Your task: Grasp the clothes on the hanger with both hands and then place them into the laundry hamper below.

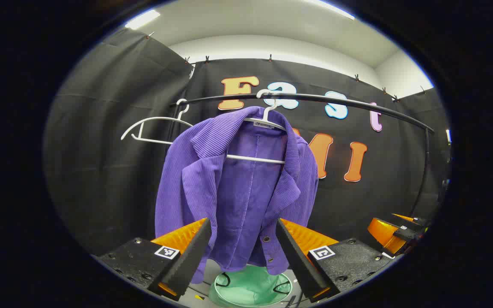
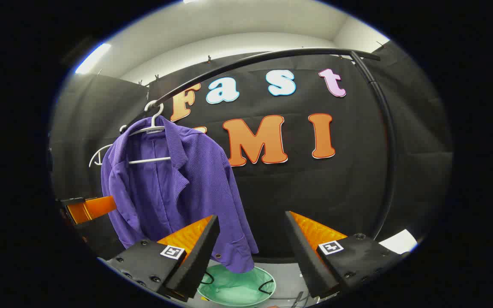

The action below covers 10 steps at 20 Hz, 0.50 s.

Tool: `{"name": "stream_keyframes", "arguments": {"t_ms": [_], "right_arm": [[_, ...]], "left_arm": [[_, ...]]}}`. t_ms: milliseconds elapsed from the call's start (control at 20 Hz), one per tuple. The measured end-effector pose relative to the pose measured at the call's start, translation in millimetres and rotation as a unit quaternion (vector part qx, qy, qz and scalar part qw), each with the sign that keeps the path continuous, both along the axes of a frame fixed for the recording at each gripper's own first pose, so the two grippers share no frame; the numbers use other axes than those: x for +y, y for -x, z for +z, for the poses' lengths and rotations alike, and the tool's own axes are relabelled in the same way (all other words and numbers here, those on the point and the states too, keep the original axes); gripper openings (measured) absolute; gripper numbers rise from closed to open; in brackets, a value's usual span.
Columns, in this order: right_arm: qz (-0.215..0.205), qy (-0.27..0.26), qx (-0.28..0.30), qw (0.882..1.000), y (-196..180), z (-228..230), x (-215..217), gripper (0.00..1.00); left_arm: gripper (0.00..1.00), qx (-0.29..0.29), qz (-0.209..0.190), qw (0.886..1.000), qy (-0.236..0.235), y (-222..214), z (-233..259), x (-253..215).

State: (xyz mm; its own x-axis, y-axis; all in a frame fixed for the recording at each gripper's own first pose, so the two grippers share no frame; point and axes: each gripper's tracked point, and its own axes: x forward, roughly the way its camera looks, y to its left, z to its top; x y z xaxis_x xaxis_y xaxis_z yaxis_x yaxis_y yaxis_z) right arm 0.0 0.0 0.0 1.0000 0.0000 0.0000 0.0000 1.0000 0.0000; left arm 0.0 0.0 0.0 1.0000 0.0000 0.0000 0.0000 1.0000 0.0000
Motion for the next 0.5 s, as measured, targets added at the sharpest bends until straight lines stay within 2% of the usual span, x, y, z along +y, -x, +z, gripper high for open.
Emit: {"name": "stream_keyframes", "arguments": {"t_ms": [100,150,200,350,500], "right_arm": [[-0.009,0.003,-0.008,1.000,12,3,-8,0.98],[-0.011,0.005,-0.009,1.000,20,4,-12,0.98],[-0.014,0.006,-0.007,1.000,23,4,-13,0.98],[-0.023,0.009,-0.008,1.000,27,5,-18,1.00],[-0.032,0.014,-0.004,0.999,32,4,-23,0.98]], "left_arm": [[0.92,0.005,-0.014,1.000,0.004,1,-3,-9],[0.95,0.007,-0.017,1.000,0.002,0,-4,-10],[0.92,0.009,-0.019,1.000,-0.001,0,-5,-10],[0.92,0.008,-0.024,1.000,-0.007,-1,-4,-13],[0.99,0.001,-0.025,0.999,-0.020,0,2,-15]]}}
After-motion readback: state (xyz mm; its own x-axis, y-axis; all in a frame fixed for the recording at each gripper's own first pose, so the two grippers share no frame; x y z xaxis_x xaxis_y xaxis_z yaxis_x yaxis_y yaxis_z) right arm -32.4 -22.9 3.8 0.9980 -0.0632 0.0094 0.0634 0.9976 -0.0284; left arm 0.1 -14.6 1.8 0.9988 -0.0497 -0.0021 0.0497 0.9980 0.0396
